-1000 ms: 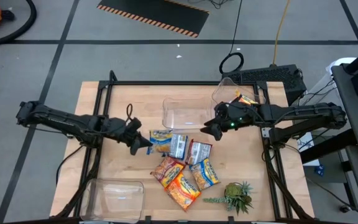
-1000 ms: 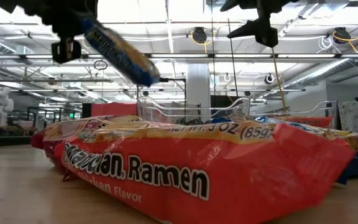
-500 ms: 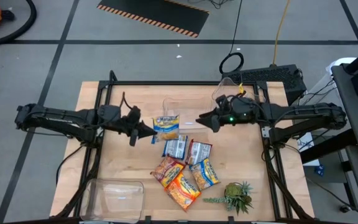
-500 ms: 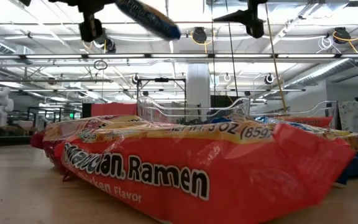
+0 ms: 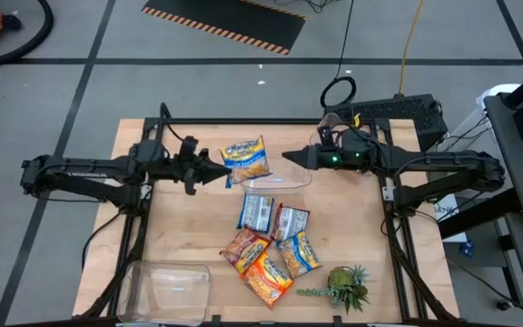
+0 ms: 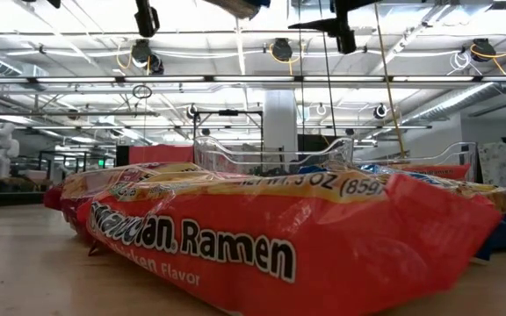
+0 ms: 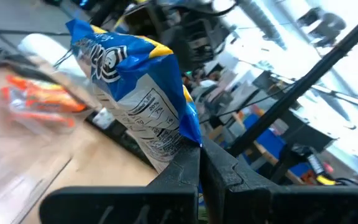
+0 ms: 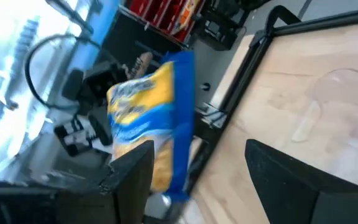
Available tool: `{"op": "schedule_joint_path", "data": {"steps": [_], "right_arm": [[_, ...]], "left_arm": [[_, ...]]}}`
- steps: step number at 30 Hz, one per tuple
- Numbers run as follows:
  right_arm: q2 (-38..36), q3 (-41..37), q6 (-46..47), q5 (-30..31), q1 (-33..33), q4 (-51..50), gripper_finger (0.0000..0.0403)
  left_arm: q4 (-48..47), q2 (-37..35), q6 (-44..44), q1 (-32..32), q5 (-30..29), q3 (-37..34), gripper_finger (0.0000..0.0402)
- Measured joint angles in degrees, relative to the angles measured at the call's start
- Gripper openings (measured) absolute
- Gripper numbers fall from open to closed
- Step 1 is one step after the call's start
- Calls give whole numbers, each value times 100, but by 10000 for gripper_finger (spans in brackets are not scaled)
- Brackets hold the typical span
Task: Sort Maruchan noodles
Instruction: Put the top left blue noodle pack into the top left transparent bin
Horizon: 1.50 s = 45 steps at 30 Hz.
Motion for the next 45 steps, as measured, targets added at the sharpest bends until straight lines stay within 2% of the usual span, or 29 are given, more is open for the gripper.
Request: {"op": "schedule_joint_path", "data": {"steps": [5, 13, 19, 23, 26, 34, 45], "right_arm": [[326, 0, 599, -318, -28, 685, 247], [915, 0, 676, -1011, -76, 1335, 248], [1343, 2, 854, -1189, -226, 2752, 283], [1573, 2, 884, -1205, -275, 3045, 307], [1726, 2, 882, -1353, -264, 3321, 309], [1829, 2, 580, -1344, -138, 3754, 263], [1818, 2, 626, -1477, -138, 3765, 143]], "left_arm": [[148, 0, -11, 128, 310, 0, 1], [414, 0, -19, 274, 694, 0, 1], [415, -2, -149, 330, 1024, 0, 1], [413, -2, -11, 332, 1023, 0, 1], [397, -2, 85, 362, 1028, 0, 1], [351, 0, 210, 590, 1027, 0, 1], [-225, 0, 320, 673, 1025, 0, 3]]}}
